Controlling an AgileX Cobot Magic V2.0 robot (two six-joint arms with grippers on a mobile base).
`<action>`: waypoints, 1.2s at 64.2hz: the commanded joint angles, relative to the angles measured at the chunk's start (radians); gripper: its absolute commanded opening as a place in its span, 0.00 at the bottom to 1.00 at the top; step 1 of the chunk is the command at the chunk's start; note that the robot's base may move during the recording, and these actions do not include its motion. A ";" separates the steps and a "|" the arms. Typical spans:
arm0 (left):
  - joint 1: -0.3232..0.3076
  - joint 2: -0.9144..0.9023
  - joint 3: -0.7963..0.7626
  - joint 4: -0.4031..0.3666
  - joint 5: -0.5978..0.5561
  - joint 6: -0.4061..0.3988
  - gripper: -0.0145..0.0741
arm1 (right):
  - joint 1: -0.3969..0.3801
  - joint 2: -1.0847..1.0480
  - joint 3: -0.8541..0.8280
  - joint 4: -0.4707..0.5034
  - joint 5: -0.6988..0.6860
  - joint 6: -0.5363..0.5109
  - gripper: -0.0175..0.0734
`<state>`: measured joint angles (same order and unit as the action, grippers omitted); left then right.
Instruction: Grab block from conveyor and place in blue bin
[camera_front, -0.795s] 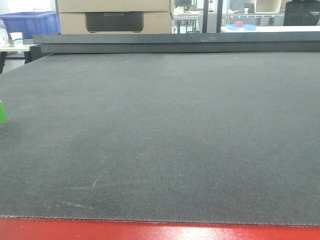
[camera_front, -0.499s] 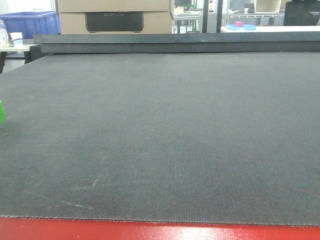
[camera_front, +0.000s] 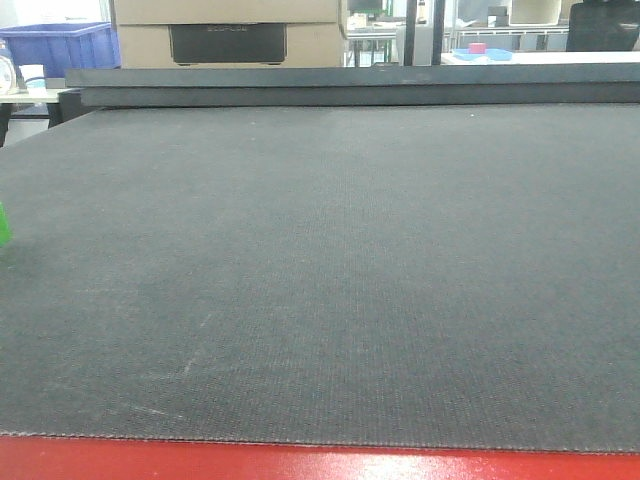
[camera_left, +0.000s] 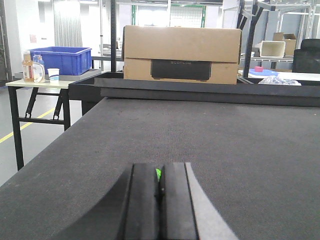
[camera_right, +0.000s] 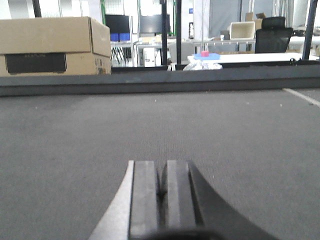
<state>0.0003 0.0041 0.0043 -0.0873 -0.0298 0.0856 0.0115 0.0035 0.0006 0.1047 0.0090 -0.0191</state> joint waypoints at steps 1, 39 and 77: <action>-0.004 -0.004 -0.004 -0.006 -0.024 -0.005 0.04 | 0.000 -0.004 -0.001 -0.001 -0.062 -0.010 0.01; -0.014 0.181 -0.583 -0.009 0.283 -0.005 0.36 | 0.000 0.166 -0.633 -0.001 0.422 -0.010 0.15; -0.134 0.661 -0.820 0.028 0.504 -0.064 0.82 | 0.025 0.695 -0.887 -0.058 0.612 -0.012 0.82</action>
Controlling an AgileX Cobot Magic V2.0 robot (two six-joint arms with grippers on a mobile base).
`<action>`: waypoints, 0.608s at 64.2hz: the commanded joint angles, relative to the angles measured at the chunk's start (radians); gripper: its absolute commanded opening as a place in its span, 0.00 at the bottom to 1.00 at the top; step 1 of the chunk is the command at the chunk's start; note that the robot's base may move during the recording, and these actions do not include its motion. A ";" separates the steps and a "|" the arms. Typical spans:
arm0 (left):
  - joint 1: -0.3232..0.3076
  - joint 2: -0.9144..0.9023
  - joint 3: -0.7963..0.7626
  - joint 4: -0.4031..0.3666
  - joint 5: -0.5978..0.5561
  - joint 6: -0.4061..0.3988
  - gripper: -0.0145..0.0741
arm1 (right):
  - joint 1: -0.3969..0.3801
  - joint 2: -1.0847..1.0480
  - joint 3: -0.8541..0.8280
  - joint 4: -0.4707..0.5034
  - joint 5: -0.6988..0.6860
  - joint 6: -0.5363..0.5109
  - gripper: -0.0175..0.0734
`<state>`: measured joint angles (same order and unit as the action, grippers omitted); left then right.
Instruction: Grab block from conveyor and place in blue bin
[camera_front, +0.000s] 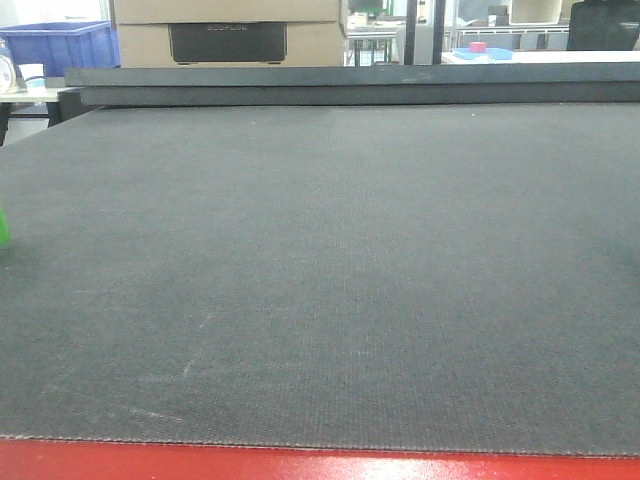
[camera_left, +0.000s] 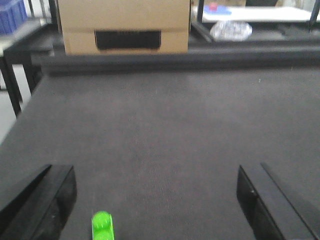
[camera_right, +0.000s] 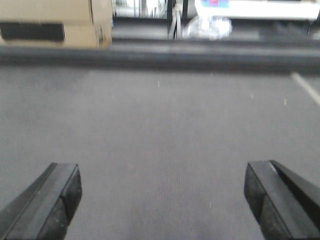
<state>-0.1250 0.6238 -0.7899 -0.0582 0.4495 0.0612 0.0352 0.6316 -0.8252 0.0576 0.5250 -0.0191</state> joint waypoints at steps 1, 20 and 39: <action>-0.008 0.049 -0.032 -0.001 0.037 -0.043 0.82 | 0.001 0.081 -0.074 -0.011 0.123 -0.012 0.82; -0.023 0.141 -0.120 -0.001 0.122 -0.044 0.82 | -0.005 0.393 -0.308 -0.082 0.588 -0.012 0.82; -0.032 0.141 -0.120 0.001 0.144 -0.044 0.82 | -0.107 0.658 -0.313 0.022 0.533 -0.126 0.82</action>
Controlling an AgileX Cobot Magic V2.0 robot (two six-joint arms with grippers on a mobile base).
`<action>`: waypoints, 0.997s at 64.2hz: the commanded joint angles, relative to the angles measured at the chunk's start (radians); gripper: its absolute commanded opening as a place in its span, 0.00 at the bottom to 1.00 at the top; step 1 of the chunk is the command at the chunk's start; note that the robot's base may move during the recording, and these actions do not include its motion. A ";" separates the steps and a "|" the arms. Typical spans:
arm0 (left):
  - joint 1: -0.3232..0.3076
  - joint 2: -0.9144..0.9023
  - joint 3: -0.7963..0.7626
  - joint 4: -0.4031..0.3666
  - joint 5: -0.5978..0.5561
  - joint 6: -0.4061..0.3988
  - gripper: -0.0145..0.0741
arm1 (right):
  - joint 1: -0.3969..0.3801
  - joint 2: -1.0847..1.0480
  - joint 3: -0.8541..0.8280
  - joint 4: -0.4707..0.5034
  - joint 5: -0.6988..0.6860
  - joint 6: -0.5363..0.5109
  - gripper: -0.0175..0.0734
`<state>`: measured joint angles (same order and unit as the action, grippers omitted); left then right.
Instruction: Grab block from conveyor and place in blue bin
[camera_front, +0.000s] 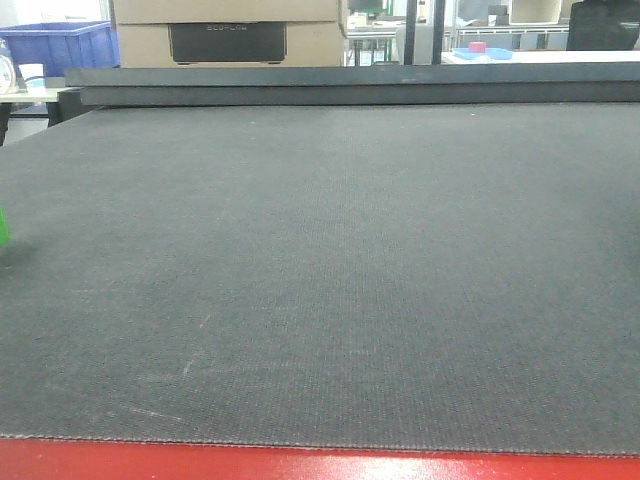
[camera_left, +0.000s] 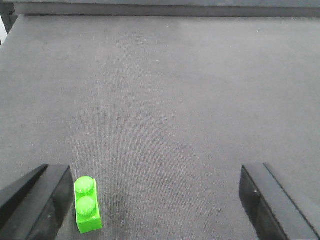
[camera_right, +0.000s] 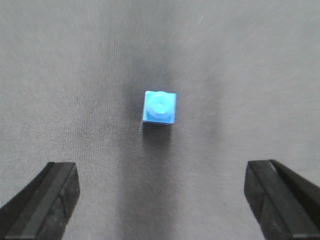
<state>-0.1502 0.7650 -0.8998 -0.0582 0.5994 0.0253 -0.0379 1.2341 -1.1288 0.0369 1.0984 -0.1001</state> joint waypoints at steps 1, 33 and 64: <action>-0.007 0.000 -0.010 0.001 -0.005 -0.009 0.82 | -0.043 0.070 -0.010 0.054 -0.050 -0.051 0.82; -0.007 0.000 -0.010 0.001 -0.002 -0.009 0.82 | -0.060 0.351 -0.006 0.080 -0.178 -0.112 0.82; -0.007 0.000 -0.010 0.001 -0.002 -0.009 0.82 | -0.060 0.476 0.038 0.080 -0.265 -0.112 0.74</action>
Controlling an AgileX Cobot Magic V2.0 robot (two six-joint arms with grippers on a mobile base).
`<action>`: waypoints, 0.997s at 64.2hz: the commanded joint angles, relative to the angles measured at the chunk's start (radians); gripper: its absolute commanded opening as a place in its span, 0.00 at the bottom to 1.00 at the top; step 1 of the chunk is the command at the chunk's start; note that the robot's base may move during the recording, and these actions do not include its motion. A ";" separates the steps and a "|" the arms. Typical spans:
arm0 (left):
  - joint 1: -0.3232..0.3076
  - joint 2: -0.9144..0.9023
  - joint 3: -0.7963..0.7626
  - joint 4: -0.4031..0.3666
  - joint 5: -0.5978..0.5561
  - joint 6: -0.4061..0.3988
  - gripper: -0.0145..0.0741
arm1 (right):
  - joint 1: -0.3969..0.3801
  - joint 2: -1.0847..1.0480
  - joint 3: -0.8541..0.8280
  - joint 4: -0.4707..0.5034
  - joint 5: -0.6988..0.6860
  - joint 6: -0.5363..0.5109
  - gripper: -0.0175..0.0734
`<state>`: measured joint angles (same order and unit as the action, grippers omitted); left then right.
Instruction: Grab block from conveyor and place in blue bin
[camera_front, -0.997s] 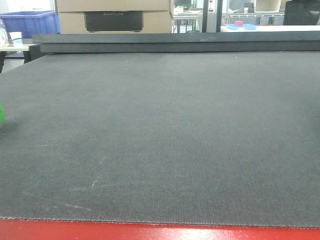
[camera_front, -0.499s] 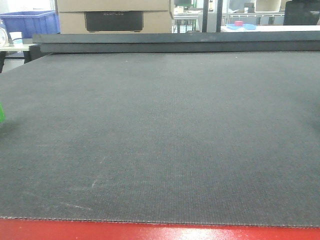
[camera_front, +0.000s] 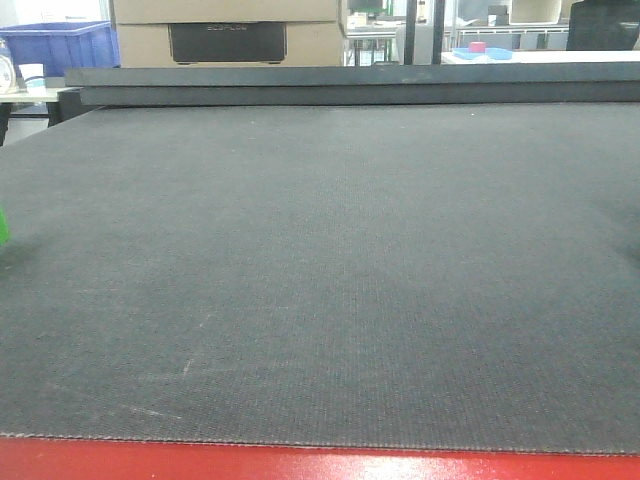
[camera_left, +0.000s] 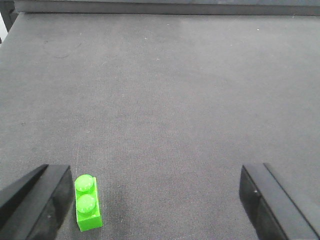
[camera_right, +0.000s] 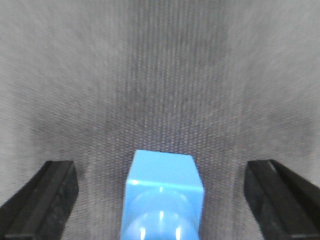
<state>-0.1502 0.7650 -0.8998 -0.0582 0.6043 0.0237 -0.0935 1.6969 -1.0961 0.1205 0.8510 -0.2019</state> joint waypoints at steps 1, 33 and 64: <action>-0.007 0.000 -0.010 0.001 -0.006 -0.007 0.82 | -0.005 0.013 0.005 -0.003 -0.017 -0.010 0.72; 0.026 0.119 -0.156 0.058 0.202 -0.007 0.82 | -0.003 -0.075 0.005 0.051 0.022 -0.010 0.02; 0.207 0.642 -0.466 0.051 0.462 0.097 0.82 | 0.232 -0.365 0.005 0.064 -0.001 -0.010 0.02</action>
<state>0.0583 1.3425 -1.3354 0.0000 1.0697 0.0983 0.0933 1.3725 -1.0924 0.1782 0.8634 -0.2019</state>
